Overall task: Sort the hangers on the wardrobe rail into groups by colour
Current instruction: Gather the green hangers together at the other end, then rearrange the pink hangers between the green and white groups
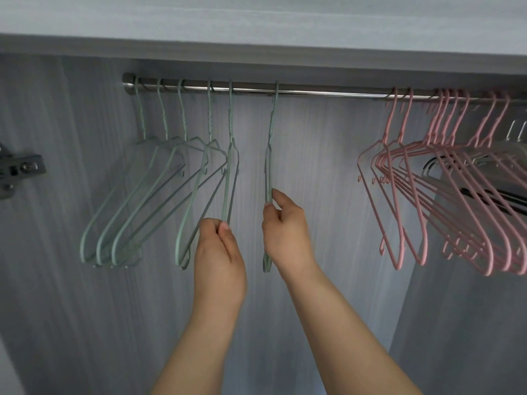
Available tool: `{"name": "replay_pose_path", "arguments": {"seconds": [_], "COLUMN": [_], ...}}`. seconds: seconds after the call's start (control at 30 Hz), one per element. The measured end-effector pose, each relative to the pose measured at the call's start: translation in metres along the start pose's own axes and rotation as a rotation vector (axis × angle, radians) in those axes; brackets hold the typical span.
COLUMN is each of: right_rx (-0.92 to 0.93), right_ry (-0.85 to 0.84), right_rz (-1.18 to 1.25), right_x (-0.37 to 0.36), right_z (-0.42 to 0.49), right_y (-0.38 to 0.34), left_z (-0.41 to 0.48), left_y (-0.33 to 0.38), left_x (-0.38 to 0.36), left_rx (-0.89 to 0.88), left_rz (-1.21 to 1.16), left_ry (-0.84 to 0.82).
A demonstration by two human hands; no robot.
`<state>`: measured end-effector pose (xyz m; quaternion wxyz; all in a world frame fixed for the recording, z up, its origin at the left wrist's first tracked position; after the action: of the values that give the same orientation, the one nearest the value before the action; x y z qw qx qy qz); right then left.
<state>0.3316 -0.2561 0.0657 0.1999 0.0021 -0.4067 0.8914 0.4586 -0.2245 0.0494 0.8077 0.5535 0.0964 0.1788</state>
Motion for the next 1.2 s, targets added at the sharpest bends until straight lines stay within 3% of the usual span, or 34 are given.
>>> {"name": "replay_pose_path", "arguments": {"seconds": [0.33, 0.43, 0.57, 0.7, 0.87, 1.0, 1.2], "right_rx": [-0.013, 0.056, 0.392, 0.286, 0.113, 0.129, 0.135], "right_ry": [-0.073, -0.176, 0.051, 0.175, 0.230, 0.161, 0.006], "right_rz": [-0.080, -0.356, -0.650, -0.611, -0.492, -0.485, -0.620], "right_x": [-0.007, 0.014, 0.087, 0.162, 0.200, 0.194, 0.192], "right_z": [-0.002, -0.013, -0.033, -0.032, -0.040, -0.047, -0.031], "right_y": [-0.008, -0.024, -0.085, -0.081, -0.052, -0.053, -0.049], "left_z": [-0.001, -0.002, -0.011, -0.047, -0.100, -0.142, -0.151], "left_y": [0.003, -0.003, 0.000, 0.029, 0.072, 0.101, 0.091], "left_x": [-0.004, -0.003, 0.005, 0.000, -0.036, -0.052, -0.101], "left_rx": [-0.019, 0.010, -0.046, -0.211, -0.429, -0.539, -0.363], "left_rz": [0.051, 0.020, 0.038, 0.095, -0.065, -0.086, -0.122], "left_ry": [-0.008, 0.013, 0.095, 0.165, -0.016, -0.030, -0.247]}}
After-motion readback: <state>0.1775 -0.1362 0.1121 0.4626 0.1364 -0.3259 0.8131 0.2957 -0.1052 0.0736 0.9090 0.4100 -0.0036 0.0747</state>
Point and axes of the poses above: each hand's wrist, its own z-axis towards the middle knuckle, its own x-axis out of the back of the hand, y = z × x, the point moved 7 cm from there along z, towards the middle knuckle, and after that the axes turned 15 degrees about x, right-handed, at the moved point
